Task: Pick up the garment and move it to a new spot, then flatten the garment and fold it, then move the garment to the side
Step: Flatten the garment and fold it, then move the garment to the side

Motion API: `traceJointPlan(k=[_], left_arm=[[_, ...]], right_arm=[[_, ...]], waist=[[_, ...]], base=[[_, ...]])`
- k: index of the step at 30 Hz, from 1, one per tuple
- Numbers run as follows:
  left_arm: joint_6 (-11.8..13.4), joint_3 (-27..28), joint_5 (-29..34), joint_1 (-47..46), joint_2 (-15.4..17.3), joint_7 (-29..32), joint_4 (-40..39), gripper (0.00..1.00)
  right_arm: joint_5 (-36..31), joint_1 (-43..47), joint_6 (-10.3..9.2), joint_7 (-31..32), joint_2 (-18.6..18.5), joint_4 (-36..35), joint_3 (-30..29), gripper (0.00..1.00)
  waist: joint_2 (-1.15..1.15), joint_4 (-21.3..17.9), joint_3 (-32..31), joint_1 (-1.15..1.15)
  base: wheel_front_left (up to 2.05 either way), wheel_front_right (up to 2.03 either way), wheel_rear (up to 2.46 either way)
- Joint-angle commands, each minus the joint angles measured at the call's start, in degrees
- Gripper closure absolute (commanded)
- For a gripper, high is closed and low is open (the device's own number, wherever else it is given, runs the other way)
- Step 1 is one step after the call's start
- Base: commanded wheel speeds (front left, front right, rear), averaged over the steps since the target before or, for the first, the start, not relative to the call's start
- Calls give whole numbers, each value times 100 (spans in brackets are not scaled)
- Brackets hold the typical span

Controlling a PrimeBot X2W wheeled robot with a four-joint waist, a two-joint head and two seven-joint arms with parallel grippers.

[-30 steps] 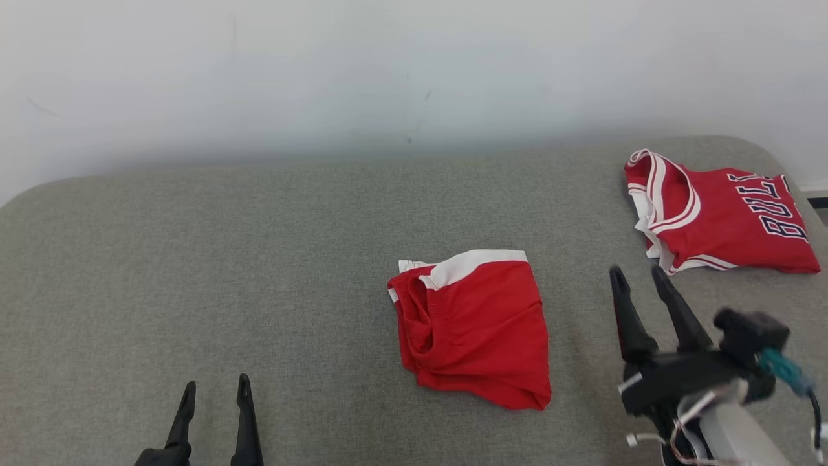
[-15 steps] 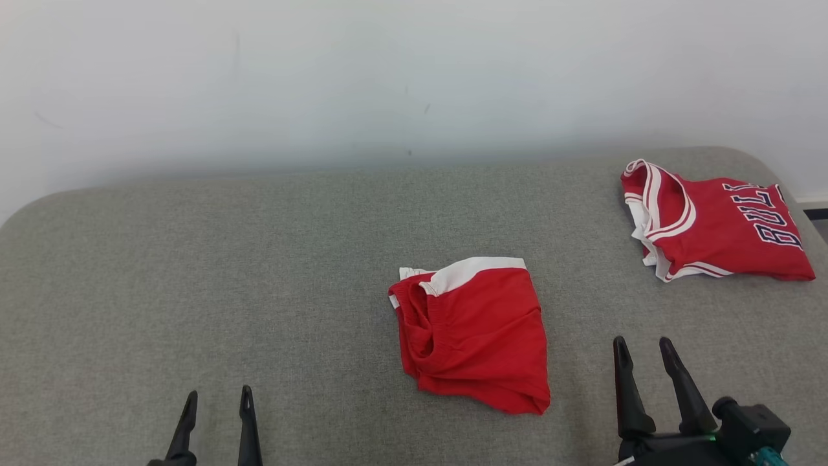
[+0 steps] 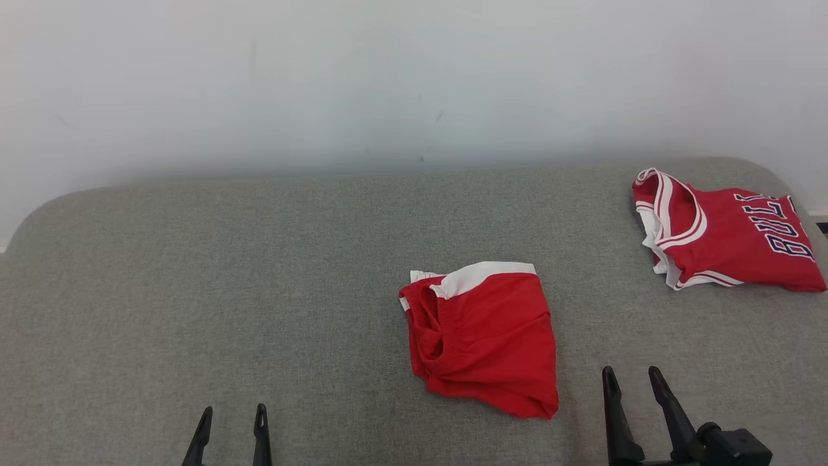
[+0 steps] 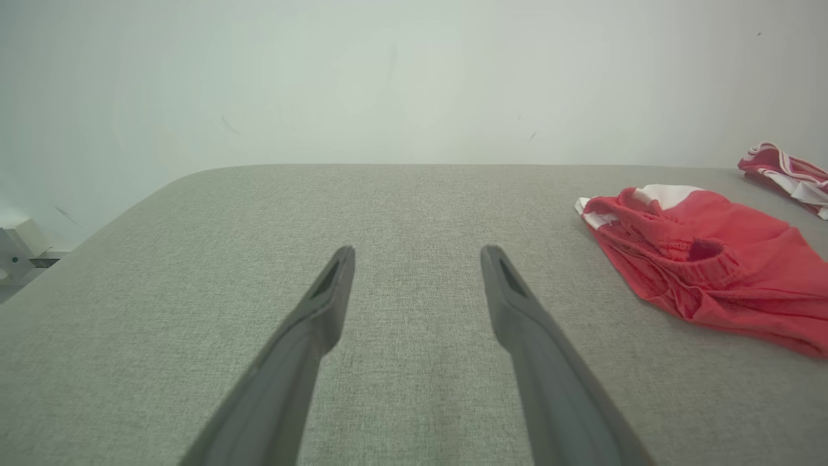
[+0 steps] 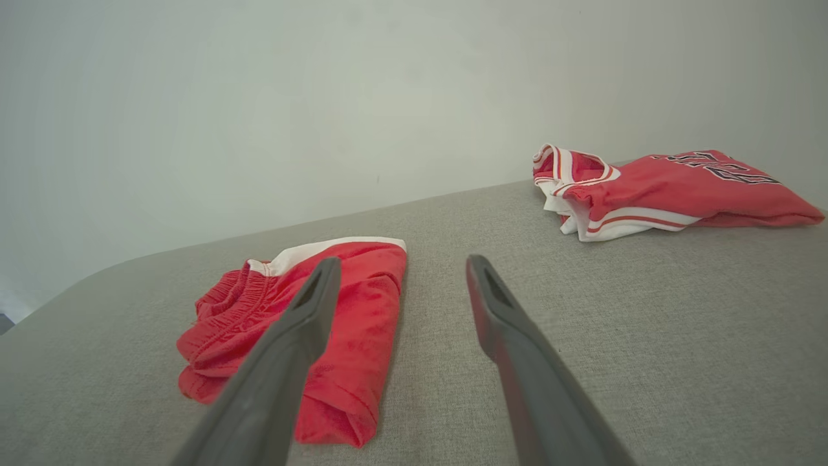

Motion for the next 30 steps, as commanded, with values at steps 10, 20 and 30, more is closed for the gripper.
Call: traceJointPlan(k=[10,20,30], left_arm=[[28,14,93,99,-5,-16,-82,0],[43,50,95,110,-4,-16,-68,0],[54,64,122,97,-4,-16,-42,0]], right_arm=[[111,38,-15,-20,25,102,98,0],[87,31,-15,-20,26,173,135,0],[72,33,-15,-20,27,203,127,0]], waist=[[0,99,12,0],[0,120,10,0],[0,114,-1,0]], base=[[0,0,0],[0,0,0],[0,0,0]])
